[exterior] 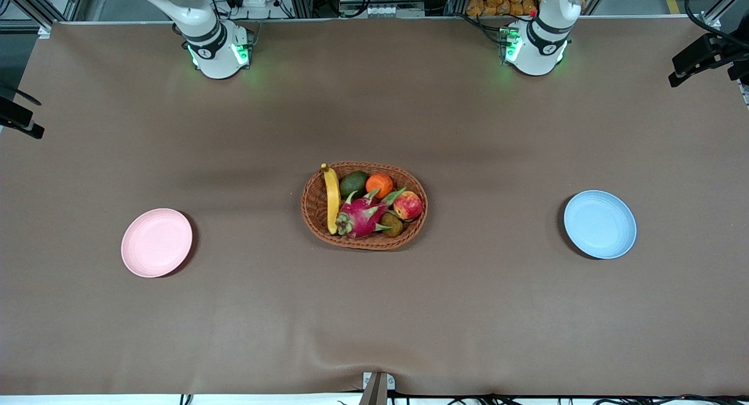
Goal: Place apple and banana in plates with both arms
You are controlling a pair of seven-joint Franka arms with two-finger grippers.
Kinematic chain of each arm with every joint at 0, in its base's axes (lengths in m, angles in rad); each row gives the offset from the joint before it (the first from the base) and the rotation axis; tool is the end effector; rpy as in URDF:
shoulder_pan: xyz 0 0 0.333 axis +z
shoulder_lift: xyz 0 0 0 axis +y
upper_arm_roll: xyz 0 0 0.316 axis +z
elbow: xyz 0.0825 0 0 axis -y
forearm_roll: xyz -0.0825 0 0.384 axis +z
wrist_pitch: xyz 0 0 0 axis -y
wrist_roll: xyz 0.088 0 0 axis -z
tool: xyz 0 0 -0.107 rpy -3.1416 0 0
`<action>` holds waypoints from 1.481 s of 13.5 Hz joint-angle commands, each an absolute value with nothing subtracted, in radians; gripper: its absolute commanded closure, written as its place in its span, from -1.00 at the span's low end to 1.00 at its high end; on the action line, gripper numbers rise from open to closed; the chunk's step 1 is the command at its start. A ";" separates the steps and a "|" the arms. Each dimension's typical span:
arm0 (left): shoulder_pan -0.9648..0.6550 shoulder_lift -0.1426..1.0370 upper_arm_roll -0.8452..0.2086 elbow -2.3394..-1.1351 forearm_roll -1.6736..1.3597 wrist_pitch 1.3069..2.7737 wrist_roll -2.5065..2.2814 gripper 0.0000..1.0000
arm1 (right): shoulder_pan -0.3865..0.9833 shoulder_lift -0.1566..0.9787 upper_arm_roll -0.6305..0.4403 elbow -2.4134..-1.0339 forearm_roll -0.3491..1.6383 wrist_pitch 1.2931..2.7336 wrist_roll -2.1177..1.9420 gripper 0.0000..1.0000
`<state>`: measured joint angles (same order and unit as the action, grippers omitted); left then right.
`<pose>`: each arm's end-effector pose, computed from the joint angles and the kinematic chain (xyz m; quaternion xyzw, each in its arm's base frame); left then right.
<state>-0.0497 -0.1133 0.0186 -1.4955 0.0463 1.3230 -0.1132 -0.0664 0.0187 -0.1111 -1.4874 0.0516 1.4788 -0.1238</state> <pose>0.4894 -0.0087 0.6974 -0.9983 -0.0459 0.0280 0.0236 0.5438 -0.0909 0.6454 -0.9993 0.0248 0.0097 0.0264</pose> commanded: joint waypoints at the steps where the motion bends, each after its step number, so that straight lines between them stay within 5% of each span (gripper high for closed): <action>1: -0.034 -0.115 0.000 -1.477 0.048 1.308 -0.112 -1.00 | -0.049 0.021 -0.114 -1.486 0.048 1.480 -0.124 -1.00; 20: -0.017 -0.101 0.003 -1.494 0.040 1.305 -0.097 -1.00 | 0.048 0.087 -0.112 -1.459 0.109 1.488 -0.126 -1.00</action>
<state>-0.0265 -0.0977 0.0089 -1.4963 0.0463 1.3218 -0.1079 0.0311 0.0862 -0.1089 -1.4710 0.1021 1.5054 -0.1275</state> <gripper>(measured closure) 0.000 0.000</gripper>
